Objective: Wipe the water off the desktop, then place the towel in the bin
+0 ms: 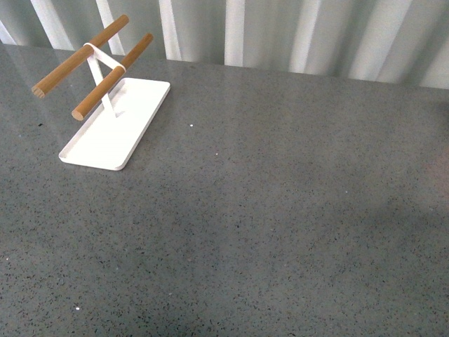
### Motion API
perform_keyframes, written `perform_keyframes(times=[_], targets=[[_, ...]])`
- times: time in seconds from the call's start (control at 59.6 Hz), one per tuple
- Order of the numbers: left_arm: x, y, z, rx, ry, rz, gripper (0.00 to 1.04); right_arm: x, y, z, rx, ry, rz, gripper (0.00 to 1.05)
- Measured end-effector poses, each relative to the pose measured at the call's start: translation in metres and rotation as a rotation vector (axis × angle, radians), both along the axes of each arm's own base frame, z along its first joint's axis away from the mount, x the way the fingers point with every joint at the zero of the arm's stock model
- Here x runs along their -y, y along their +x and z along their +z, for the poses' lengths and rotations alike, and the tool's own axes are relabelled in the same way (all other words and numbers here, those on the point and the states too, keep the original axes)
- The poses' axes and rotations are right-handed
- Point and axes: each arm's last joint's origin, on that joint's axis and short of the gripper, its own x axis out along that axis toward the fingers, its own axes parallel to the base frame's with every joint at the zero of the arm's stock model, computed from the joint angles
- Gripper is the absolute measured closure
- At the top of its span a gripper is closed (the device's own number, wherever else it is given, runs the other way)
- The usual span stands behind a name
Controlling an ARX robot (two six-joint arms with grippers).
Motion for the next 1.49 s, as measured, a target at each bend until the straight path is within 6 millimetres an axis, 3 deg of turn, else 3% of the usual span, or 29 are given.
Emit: perform_keyframes(times=[0.688, 0.755, 0.873, 1.175, 1.494], targets=[[0.000, 0.000, 0.000, 0.000, 0.000, 0.000, 0.07, 0.000, -0.017, -0.008, 0.018, 0.005, -0.002, 1.02], [0.000, 0.000, 0.000, 0.001, 0.000, 0.000, 0.07, 0.000, -0.018, -0.008, 0.019, 0.005, -0.001, 0.90], [0.000, 0.000, 0.000, 0.001, 0.000, 0.000, 0.07, 0.000, -0.018, -0.008, 0.018, 0.005, -0.002, 0.58], [0.000, 0.000, 0.000, 0.001, 0.000, 0.000, 0.07, 0.000, -0.018, -0.008, 0.018, 0.006, -0.002, 0.07], [0.000, 0.000, 0.000, 0.001, 0.000, 0.000, 0.07, 0.000, -0.018, -0.008, 0.019, 0.006, -0.002, 0.07]])
